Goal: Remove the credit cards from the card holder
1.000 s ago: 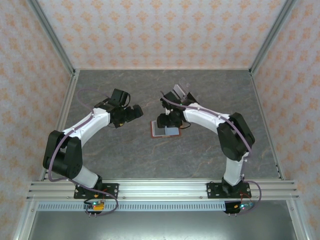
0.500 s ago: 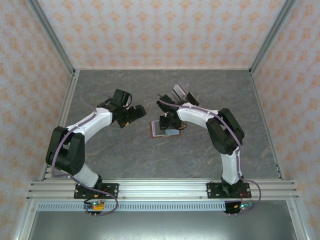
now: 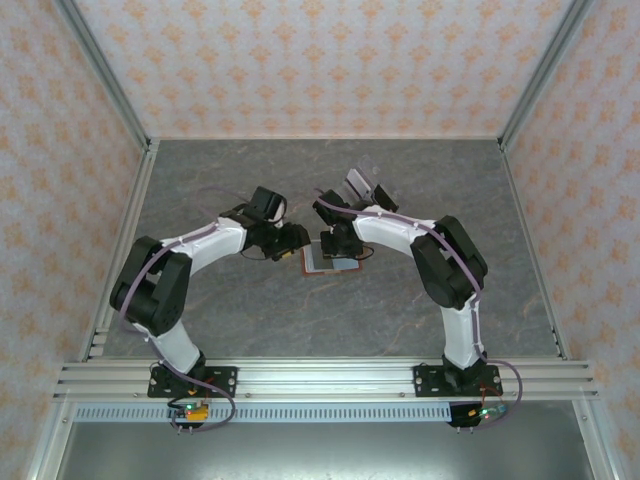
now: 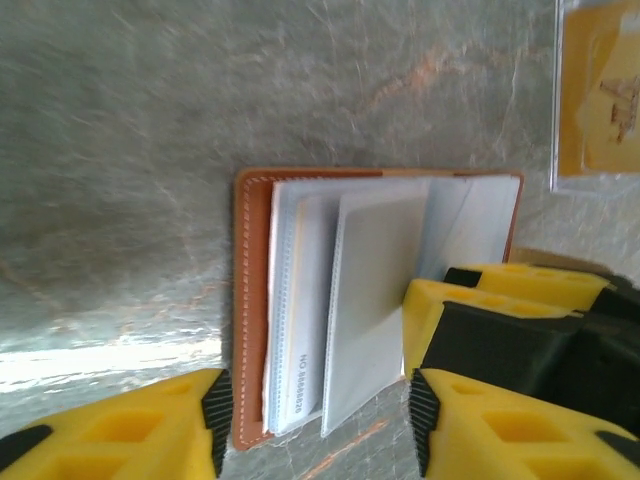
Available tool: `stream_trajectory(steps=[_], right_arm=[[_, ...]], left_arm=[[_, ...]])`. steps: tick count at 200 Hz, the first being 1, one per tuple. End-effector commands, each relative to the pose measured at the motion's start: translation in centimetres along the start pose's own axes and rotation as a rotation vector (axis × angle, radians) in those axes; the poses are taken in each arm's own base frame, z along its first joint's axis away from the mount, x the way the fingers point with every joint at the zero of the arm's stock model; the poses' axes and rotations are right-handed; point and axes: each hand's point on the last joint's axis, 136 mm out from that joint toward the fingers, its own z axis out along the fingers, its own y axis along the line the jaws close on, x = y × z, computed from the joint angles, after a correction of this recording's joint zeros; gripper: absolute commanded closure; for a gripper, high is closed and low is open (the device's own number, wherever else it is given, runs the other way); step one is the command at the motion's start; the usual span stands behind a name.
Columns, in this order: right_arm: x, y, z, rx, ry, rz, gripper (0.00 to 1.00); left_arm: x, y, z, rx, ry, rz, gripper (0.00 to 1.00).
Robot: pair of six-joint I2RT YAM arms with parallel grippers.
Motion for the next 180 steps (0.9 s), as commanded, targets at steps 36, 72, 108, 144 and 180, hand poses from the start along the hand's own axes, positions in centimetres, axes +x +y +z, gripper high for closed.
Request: stream_trajectory(steps=[36, 72, 108, 144, 180], right_arm=[[1.2, -1.2, 1.6, 0.054, 0.038, 0.011, 0.67], [1.3, -1.1, 1.7, 0.047, 0.038, 0.009, 0.67], [1.3, -1.1, 1.7, 0.043, 0.038, 0.008, 0.68], [1.4, -1.0, 1.7, 0.039, 0.038, 0.010, 0.68], [1.5, -1.1, 1.7, 0.038, 0.040, 0.011, 0.68]], left_arm=[[0.5, -2.0, 2.5, 0.084, 0.050, -0.013, 0.64], [0.4, -1.4, 3.1, 0.060, 0.054, -0.029, 0.65], [0.5, -1.5, 3.4, 0.068, 0.063, -0.027, 0.71], [0.6, -1.6, 3.6, 0.077, 0.071, -0.022, 0.73], [0.8, -1.9, 3.9, 0.090, 0.084, -0.014, 0.76]])
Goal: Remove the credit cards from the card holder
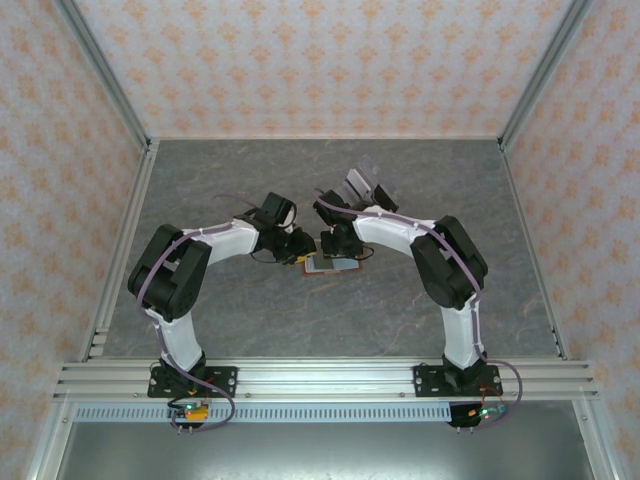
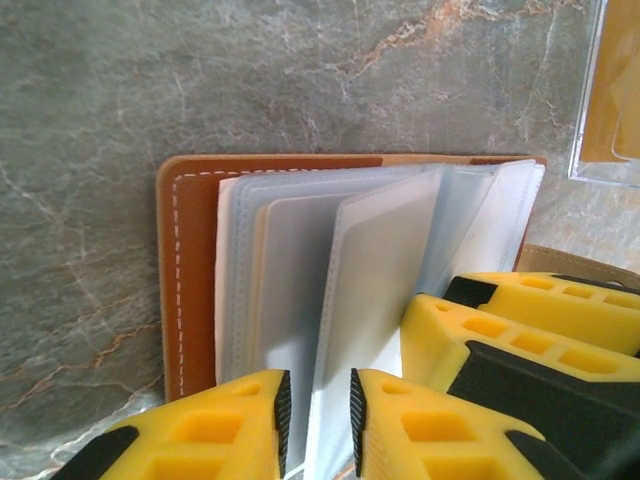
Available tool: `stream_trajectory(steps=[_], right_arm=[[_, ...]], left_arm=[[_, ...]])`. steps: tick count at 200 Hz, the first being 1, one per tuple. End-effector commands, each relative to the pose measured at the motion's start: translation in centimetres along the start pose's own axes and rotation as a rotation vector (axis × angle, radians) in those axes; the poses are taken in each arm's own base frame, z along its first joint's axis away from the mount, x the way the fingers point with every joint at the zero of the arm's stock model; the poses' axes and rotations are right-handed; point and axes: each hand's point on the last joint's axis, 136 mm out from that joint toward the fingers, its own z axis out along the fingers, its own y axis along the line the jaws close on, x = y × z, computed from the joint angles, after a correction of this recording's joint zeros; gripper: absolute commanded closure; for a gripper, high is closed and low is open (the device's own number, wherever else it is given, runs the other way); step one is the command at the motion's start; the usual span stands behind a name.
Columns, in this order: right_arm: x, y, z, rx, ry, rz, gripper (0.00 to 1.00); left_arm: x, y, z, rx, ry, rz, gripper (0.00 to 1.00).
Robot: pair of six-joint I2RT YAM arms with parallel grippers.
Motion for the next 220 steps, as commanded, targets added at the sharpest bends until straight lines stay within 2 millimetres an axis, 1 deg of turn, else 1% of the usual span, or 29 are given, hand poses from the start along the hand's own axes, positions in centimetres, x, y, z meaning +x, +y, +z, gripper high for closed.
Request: stream_trajectory(steps=[1, 44, 63, 82, 91, 104, 124, 163, 184, 196, 205, 213, 220], right_arm=[[1.4, -1.1, 1.6, 0.040, 0.042, 0.007, 0.68], [1.1, -0.6, 0.8, 0.007, 0.024, 0.014, 0.69], [0.6, -0.2, 0.0, -0.027, 0.000, 0.027, 0.68], [-0.2, 0.1, -1.6, -0.066, -0.051, 0.041, 0.65], [-0.7, 0.2, -2.4, -0.087, -0.076, 0.050, 0.63], [-1.2, 0.2, -3.3, -0.117, -0.102, 0.073, 0.62], [-1.7, 0.2, -4.3, -0.166, -0.134, 0.100, 0.59], [-2.3, -0.4, -6.1, -0.225, -0.189, 0.151, 0.54], [-2.6, -0.9, -6.7, -0.236, -0.209, 0.174, 0.54], [-2.6, -1.1, -7.0, -0.241, -0.217, 0.183, 0.54], [-2.7, -1.2, -7.2, -0.242, -0.224, 0.189, 0.54], [-2.8, -1.4, -7.5, -0.245, -0.234, 0.197, 0.54], [-2.9, -1.5, -7.7, -0.246, -0.242, 0.201, 0.54]], left_arm=[[-0.2, -1.4, 0.5, 0.037, 0.008, 0.025, 0.76], [-0.4, -1.5, 0.8, 0.046, 0.007, 0.024, 0.79], [-0.4, -1.7, 0.7, 0.047, 0.004, 0.028, 0.86], [-0.4, -1.5, 0.2, 0.029, -0.003, 0.051, 0.94], [-0.3, -1.2, -0.1, 0.008, -0.002, 0.075, 0.96], [-0.1, -0.2, -0.6, -0.049, -0.006, 0.099, 0.97], [0.3, 0.9, -1.3, -0.107, 0.001, 0.131, 1.00], [0.5, 2.5, -3.2, -0.212, 0.009, 0.190, 1.00], [0.2, 2.5, -4.1, -0.228, 0.005, 0.214, 1.00], [0.1, 2.0, -4.2, -0.207, 0.009, 0.224, 0.96], [0.3, 1.2, -3.8, -0.165, 0.023, 0.217, 0.91], [0.4, 0.4, -3.4, -0.121, 0.035, 0.223, 0.85], [0.4, -0.2, -3.0, -0.090, 0.035, 0.191, 0.79]])
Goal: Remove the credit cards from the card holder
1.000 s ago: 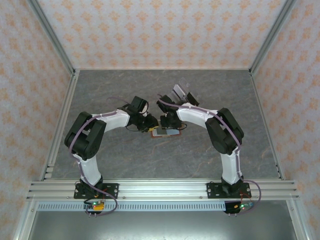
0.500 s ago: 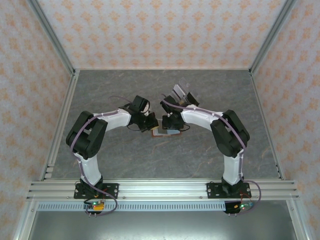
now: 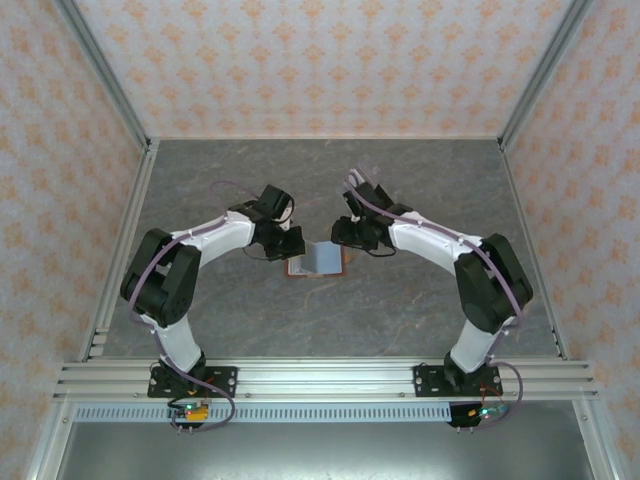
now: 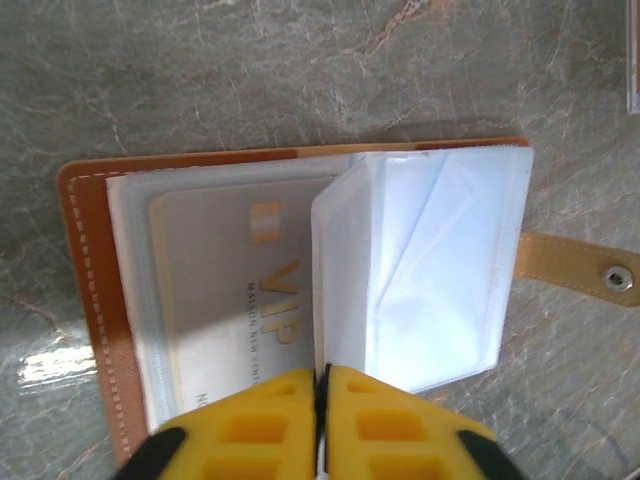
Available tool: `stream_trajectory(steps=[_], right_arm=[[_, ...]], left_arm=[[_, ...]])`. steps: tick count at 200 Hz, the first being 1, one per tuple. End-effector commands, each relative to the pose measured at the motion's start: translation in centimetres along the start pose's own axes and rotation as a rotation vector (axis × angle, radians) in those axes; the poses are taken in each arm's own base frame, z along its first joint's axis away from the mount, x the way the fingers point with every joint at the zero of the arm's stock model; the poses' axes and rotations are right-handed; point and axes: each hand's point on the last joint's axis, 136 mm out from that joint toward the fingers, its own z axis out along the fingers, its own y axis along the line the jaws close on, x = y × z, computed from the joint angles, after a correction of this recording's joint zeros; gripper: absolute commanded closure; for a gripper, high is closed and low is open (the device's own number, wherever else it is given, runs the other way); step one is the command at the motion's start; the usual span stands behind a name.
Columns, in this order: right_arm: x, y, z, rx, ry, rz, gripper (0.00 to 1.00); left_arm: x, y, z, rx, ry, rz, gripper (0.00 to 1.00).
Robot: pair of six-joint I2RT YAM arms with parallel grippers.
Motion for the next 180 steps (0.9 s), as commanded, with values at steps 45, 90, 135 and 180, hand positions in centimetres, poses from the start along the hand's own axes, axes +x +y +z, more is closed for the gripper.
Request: stream_trajectory(steps=[45, 90, 135, 180], right_arm=[[-1.9, -0.2, -3.0, -0.021, -0.118, 0.047, 0.54], [-2.3, -1.4, -4.0, 0.005, -0.161, 0.079, 0.54], [-2.5, -1.0, -4.4, 0.003, -0.152, 0.045, 0.54], [-1.5, 1.0, -3.6, 0.029, -0.112, -0.064, 0.57]], left_arm=[[-0.7, -6.1, 0.4, 0.243, 0.023, -0.035, 0.54], [-1.0, -7.5, 1.9, 0.282, 0.033, -0.085, 0.40], [-2.2, -5.9, 0.4, 0.243, -0.038, -0.125, 0.36], [-2.8, -0.8, -1.4, 0.148, -0.119, -0.258, 0.36]])
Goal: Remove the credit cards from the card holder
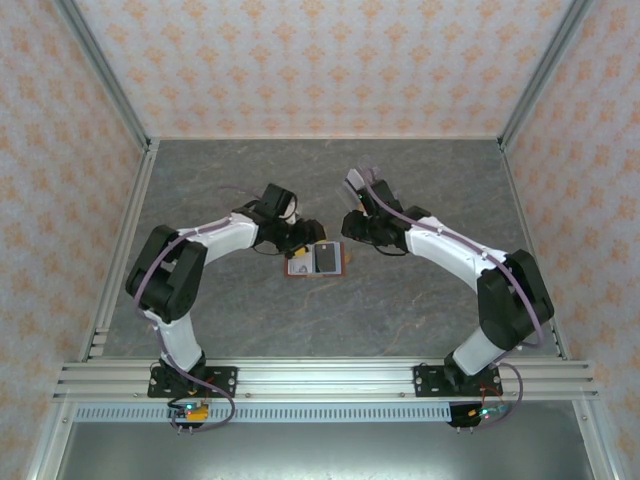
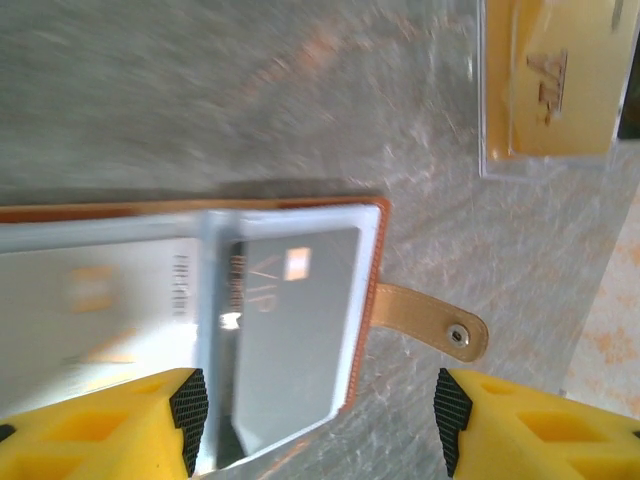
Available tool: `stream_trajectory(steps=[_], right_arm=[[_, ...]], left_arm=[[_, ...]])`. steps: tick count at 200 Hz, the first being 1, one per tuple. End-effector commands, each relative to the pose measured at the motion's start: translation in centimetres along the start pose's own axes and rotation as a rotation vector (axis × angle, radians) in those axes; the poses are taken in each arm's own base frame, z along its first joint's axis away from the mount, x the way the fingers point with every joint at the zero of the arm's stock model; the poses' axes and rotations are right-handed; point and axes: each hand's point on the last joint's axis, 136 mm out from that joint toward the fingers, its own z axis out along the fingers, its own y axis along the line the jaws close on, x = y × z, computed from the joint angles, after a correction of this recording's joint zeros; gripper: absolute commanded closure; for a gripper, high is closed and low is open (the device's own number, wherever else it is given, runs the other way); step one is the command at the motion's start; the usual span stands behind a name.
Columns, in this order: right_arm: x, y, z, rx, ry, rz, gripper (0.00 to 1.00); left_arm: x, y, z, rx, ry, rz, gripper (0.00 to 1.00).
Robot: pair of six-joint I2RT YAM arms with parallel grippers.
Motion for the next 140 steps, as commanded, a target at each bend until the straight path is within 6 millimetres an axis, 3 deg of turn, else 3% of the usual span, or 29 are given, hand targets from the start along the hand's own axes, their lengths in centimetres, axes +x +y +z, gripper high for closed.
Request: stream_trajectory(steps=[1, 47, 103, 140], right_arm=[[0.3, 1.6, 0.1, 0.024, 0.010, -0.088, 0.57], [3.3, 3.5, 3.4, 0.039, 0.132, -0.127, 0.61], [5.3, 2.2, 6.6, 0.106, 0.233, -0.098, 0.75], [5.8, 1.5, 7.5, 0.139, 0.255, -0.094, 0.76]], left_arm=[[-1.3, 1.7, -2.2, -0.036, -0.090, -0.077, 0.36], [-1.1, 2.4, -2.5, -0.044, -0.099, -0.106, 0.36], [-0.6, 1.6, -1.5, -0.023, -0.059, -0.091, 0.47], [-0.4, 1.1, -1.0, -0.020, -0.047, -0.077, 0.52]])
